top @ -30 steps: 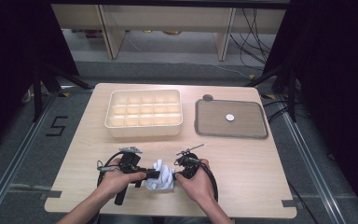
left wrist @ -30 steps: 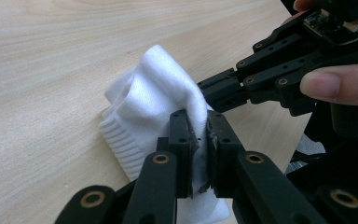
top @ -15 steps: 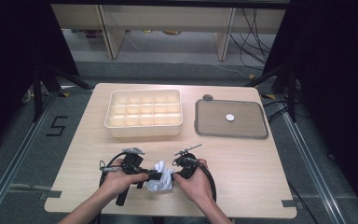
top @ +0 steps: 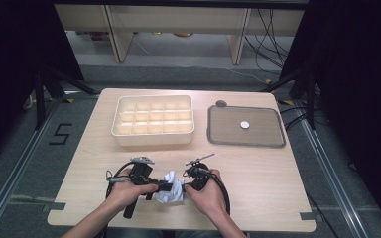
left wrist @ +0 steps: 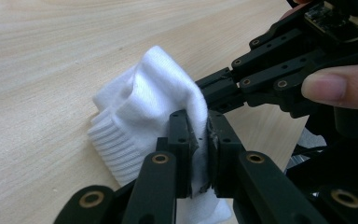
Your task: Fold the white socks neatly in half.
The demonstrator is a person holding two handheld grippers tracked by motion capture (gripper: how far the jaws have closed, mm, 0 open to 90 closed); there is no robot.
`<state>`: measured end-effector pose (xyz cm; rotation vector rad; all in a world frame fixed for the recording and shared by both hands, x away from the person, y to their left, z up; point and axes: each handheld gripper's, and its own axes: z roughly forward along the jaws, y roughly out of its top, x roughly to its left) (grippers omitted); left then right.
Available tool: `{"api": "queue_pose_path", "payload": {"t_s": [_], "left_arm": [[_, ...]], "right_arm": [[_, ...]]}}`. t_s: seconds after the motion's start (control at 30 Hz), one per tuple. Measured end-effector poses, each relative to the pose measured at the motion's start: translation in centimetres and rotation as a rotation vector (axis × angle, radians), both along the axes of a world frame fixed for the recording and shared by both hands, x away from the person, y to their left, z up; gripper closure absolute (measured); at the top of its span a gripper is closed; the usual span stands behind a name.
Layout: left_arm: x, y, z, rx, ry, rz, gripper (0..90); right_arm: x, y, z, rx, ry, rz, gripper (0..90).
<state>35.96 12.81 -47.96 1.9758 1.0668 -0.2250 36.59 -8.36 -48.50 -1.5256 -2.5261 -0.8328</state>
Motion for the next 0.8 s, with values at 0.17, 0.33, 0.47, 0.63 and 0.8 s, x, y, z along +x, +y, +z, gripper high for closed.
{"api": "queue_pose_path", "payload": {"t_s": [0.17, 0.33, 0.47, 0.63, 0.8], "left_arm": [[0.06, 0.07, -0.06, -0.001, 0.001, -0.006, 81.1], [0.02, 0.14, -0.03, 0.004, 0.001, -0.004, 81.1], [0.03, 0.10, -0.08, 0.005, 0.006, -0.011, 80.9], [-0.01, -0.07, -0.19, 0.007, 0.004, -0.011, 80.7], [-0.09, -0.15, -0.21, 0.011, 0.002, -0.003, 80.7]], "right_arm": [[-0.27, 0.21, 0.01, -0.003, -0.017, 0.011, 86.3], [-0.34, 0.34, 0.01, -0.004, -0.019, 0.017, 86.2], [-0.32, 0.49, 0.00, 0.000, -0.015, 0.015, 86.0], [-0.12, 0.49, -0.13, 0.004, -0.035, 0.041, 85.8], [-0.12, 0.46, -0.14, 0.005, -0.036, 0.044, 85.4]]}}
